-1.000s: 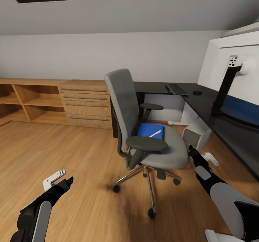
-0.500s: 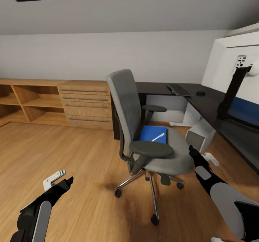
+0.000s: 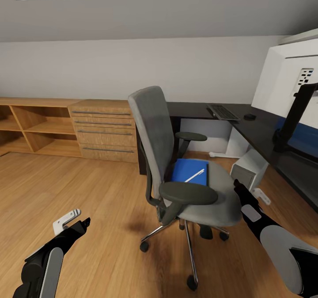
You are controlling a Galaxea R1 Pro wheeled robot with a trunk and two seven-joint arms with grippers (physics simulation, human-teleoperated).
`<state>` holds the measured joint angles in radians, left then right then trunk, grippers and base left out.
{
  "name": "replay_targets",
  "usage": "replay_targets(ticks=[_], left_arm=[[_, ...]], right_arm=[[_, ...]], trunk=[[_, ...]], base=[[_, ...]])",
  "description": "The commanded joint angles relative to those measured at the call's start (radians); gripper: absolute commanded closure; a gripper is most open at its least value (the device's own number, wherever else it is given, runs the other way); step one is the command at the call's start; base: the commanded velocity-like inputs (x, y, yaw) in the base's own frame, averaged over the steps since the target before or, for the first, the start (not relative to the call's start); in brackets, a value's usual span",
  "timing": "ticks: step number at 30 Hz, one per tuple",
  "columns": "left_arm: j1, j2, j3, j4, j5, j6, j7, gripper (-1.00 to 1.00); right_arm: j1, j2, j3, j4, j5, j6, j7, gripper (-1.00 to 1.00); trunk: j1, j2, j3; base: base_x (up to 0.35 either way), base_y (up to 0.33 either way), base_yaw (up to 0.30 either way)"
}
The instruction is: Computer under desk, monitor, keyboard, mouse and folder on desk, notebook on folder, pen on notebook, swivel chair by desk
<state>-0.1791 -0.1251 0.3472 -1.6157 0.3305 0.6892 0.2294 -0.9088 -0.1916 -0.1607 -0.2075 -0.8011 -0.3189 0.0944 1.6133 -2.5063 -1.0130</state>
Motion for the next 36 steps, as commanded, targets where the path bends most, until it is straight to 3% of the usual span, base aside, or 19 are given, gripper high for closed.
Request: replay_targets(ticks=[1, 12, 14, 17, 22, 36], left_arm=[[-0.001, -0.001, 0.001, -0.001, 0.011, 0.004, 0.007, -1.00], [-0.001, -0.001, 0.001, -0.001, 0.010, 0.003, 0.007, -1.00], [-0.001, -0.001, 0.001, -0.002, 0.010, 0.004, 0.007, -1.00], [-0.001, -0.001, 0.001, -0.001, 0.010, 0.004, 0.007, -1.00], [-0.001, -0.001, 0.001, -0.002, 0.010, 0.003, 0.007, -1.00], [0.000, -0.001, 0.001, -0.001, 0.010, 0.003, 0.008, -1.00]], right_arm=[[-0.001, 0.000, -0.003, 0.002, -0.010, -0.003, 0.010, -1.00], [-0.001, -0.017, -0.003, 0.006, -0.015, 0.017, 0.011, -1.00], [-0.001, -0.021, -0.003, 0.005, -0.038, 0.049, 0.011, -1.00], [-0.001, -0.027, -0.002, 0.005, -0.113, 0.108, 0.013, -1.00], [-0.001, -0.031, -0.002, 0.005, -0.159, 0.142, 0.024, -1.00], [-0.001, -0.029, 0.000, -0.002, -0.167, 0.147, 0.030, -1.00]], trunk=[[0.000, 0.000, -0.001], [0.000, 0.000, -0.001], [0.000, 0.000, -0.001], [0.000, 0.000, -0.001], [0.000, 0.000, -0.001], [0.000, 0.000, -0.001]], base=[[0.004, 0.000, 0.000], [0.000, 0.000, 0.000], [0.000, 0.000, 0.000], [0.000, 0.000, 0.000], [0.000, 0.000, 0.000], [0.000, 0.000, 0.011]])
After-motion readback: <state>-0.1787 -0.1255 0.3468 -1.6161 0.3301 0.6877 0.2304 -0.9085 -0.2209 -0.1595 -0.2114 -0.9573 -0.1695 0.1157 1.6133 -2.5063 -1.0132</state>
